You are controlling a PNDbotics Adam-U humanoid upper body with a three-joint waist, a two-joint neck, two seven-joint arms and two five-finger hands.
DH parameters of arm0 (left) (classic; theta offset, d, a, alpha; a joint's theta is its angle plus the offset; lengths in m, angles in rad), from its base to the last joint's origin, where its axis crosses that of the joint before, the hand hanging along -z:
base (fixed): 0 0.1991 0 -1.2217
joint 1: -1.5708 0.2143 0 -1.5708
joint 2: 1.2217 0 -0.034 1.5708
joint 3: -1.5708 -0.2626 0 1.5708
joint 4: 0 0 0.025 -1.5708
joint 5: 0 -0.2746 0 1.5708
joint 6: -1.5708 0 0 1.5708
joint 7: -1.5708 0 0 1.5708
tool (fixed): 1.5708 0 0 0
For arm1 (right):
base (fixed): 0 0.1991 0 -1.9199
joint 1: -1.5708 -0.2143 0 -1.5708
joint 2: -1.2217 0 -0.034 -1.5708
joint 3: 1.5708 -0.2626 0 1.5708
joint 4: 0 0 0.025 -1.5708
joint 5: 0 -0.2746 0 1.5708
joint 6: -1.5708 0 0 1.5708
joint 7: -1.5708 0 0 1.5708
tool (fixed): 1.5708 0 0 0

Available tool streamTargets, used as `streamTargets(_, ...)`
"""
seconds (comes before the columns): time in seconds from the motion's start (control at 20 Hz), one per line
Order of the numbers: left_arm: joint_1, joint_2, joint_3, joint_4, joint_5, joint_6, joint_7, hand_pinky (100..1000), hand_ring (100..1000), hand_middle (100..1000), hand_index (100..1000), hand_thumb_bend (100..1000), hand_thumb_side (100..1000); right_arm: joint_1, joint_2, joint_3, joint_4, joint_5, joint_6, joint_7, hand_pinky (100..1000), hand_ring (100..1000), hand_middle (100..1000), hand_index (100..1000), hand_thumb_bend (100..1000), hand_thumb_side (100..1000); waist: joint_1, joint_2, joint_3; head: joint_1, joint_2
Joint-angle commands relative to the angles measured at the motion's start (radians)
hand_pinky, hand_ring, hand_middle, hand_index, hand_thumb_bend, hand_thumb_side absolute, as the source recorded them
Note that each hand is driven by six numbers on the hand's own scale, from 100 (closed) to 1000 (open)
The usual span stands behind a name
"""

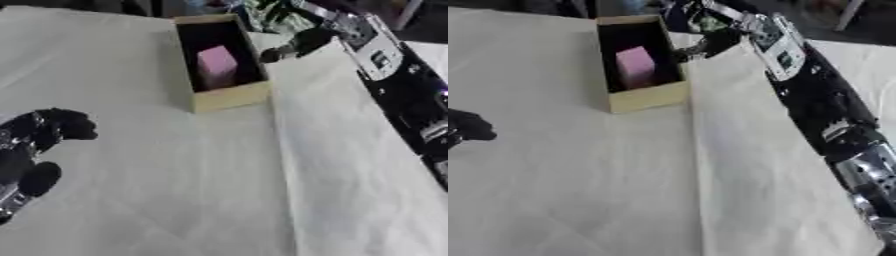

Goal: Pick up objects on the table and place them in the box.

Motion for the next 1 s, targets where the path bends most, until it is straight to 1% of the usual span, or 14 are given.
streamTargets(0.05,0.003,0.014,0.018,-0.005,-0.006,-0.001,0.013,816,729,684,804,586,664,0.012,-0.064,-0.009,-0.094,-0.058,-0.015,-0.028,744,754,820,966,784,630,0.012,-0.028,-0.024,0.02,0.007)
streamTargets(0.35,0.023,0.016,0.044,0.008,-0.021,-0.001,0.044,816,730,685,804,588,662,0.135,-0.128,-0.027,-0.262,-0.161,-0.031,-0.129,726,732,796,947,736,608,0.033,-0.035,-0.109,0.062,0.0)
streamTargets(0.55,0.026,0.018,0.058,0.015,-0.028,0.0,0.066,816,732,688,803,590,662,0.237,-0.168,-0.042,-0.372,-0.229,-0.037,-0.192,726,733,796,946,725,601,0.041,-0.034,-0.139,0.088,-0.009)
streamTargets(0.75,0.033,0.014,0.064,0.022,-0.033,0.003,0.078,816,733,691,804,591,665,0.333,-0.203,-0.067,-0.481,-0.296,-0.021,-0.204,726,732,794,943,720,601,0.046,-0.032,-0.16,0.105,-0.011)
streamTargets(1.0,0.041,0.011,0.076,0.029,-0.04,0.005,0.094,816,737,698,803,593,665,0.433,-0.207,-0.103,-0.611,-0.365,0.036,-0.192,721,727,789,942,714,601,0.053,-0.028,-0.175,0.123,-0.015)
